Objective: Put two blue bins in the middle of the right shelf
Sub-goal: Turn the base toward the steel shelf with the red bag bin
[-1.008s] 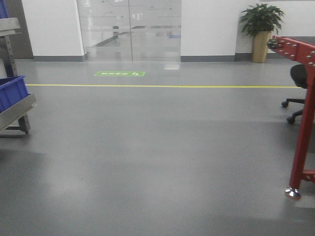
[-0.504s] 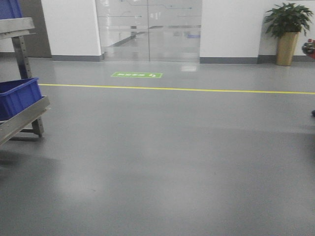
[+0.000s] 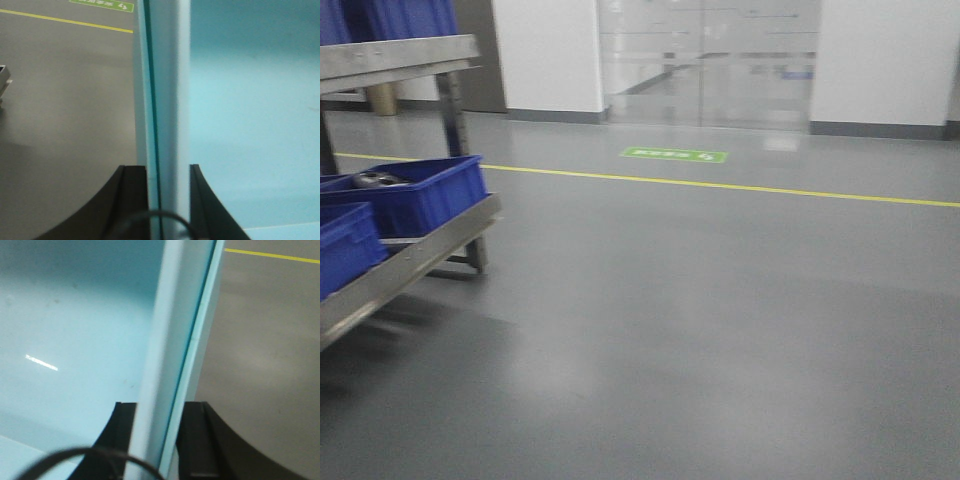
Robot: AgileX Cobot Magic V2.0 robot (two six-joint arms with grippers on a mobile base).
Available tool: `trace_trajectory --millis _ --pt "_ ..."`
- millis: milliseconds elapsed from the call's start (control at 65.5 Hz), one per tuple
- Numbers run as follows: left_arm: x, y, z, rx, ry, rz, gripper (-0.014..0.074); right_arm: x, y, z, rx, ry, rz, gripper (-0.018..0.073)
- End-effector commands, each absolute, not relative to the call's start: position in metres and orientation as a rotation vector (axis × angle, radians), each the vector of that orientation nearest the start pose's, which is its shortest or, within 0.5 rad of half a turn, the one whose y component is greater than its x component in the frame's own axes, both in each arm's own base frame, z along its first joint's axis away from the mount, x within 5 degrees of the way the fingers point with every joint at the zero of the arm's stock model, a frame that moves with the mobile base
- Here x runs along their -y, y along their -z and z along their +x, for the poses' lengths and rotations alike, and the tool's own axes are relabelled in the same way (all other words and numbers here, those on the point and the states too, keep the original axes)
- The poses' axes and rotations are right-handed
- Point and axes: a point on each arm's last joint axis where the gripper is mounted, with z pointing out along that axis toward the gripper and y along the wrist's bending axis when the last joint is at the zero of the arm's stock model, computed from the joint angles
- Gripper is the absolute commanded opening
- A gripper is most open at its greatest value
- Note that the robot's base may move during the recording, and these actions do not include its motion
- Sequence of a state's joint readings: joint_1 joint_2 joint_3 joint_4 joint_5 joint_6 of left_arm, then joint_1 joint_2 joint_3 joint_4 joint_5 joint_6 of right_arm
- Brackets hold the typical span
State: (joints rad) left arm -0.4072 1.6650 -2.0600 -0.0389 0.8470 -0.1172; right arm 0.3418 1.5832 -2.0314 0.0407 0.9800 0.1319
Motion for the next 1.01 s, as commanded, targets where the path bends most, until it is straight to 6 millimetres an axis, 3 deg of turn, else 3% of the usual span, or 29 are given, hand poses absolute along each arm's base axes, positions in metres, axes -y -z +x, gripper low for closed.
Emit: trace_trajectory --millis 0,992 --pt "0.1483 -0.5230 0.3252 -1.803 0.463 0.260 -0.0111 -0.1160 -0.5297 0.2999 -1.911 -0.412 -0.227 -0.0153" --pt "0.1483 -0.5230 0.3252 -1.803 0.463 0.260 -0.0111 -0.1160 -0.5297 0.2999 -1.911 -0.412 -0.227 -0.0153"
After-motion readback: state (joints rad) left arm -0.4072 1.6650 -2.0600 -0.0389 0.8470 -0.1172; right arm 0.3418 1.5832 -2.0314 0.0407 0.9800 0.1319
